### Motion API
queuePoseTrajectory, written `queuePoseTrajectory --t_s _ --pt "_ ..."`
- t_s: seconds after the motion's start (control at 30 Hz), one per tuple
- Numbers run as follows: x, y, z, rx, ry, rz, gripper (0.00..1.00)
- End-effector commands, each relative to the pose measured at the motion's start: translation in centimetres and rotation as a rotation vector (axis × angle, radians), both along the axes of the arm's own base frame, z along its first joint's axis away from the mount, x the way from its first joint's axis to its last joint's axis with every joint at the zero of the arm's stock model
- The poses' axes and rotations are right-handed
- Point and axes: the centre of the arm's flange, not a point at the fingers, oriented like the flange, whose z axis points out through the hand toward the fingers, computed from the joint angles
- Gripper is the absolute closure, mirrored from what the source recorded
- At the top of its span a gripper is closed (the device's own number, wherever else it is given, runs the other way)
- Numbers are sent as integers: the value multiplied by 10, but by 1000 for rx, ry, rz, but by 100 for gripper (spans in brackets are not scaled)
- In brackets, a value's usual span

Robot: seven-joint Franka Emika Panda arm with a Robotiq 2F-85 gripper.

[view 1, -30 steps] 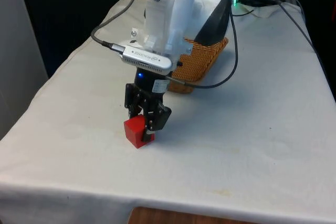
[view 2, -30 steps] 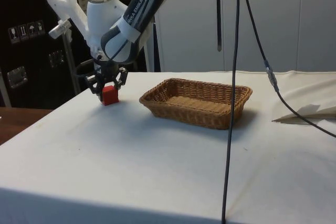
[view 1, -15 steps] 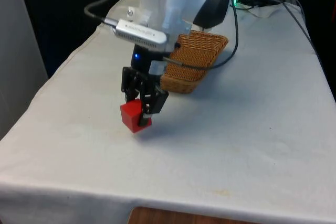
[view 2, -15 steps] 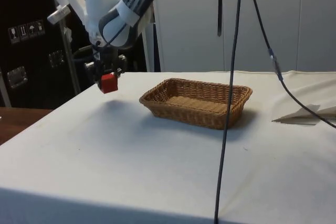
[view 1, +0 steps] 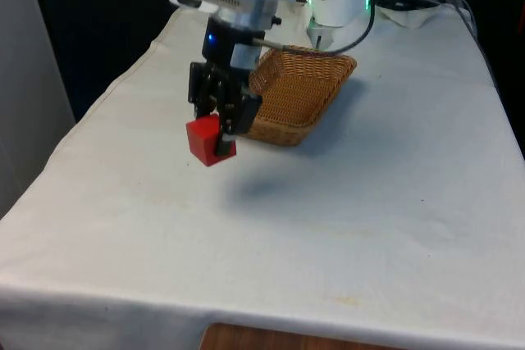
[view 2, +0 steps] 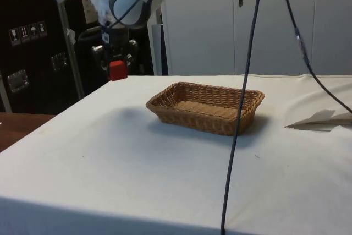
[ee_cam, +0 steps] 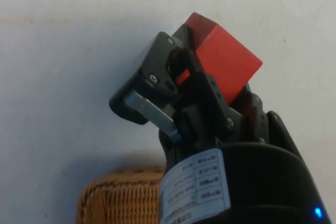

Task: Pick up the cube and place it into the basket.

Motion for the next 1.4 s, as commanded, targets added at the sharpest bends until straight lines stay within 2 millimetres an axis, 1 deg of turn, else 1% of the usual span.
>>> queuePoseTrajectory --t_s 0.0,0.03,0.07,0.1,0.13,0.33,0.37,0.4,0.43,0.53,0.57,0.67,0.7,0.8,0.97,1.0,1.1,1.23,1.27,1.37 --pt "-3 0 6 -3 -3 -4 98" --pt "-5 -1 9 -2 -5 -4 98" --pt "-9 -1 17 0 -8 -6 98" --pt "-5 -1 11 3 -5 -2 98" --pt "-11 -1 20 2 -10 -6 98" --pt "-24 -2 43 10 -22 -9 98" --pt "-25 -2 46 12 -22 -9 98" --pt "-23 -2 41 14 -21 -7 98" --pt "-27 -2 49 13 -24 -8 98" --pt "-33 -2 57 17 -30 -9 98" --pt "-39 -3 62 20 -32 -10 98" --pt "-47 -3 67 24 -32 -8 98" --pt "-44 -3 65 28 -28 -9 98" --pt "-57 -2 73 27 -31 -3 98" --pt "-69 -1 82 31 -30 4 98" --pt "-67 -1 79 34 -23 1 98" --pt "-80 0 88 34 -28 10 98" --pt "-90 1 93 39 -26 17 98" --pt "-86 1 91 41 -21 11 98" --pt "-99 2 97 43 -24 23 98"
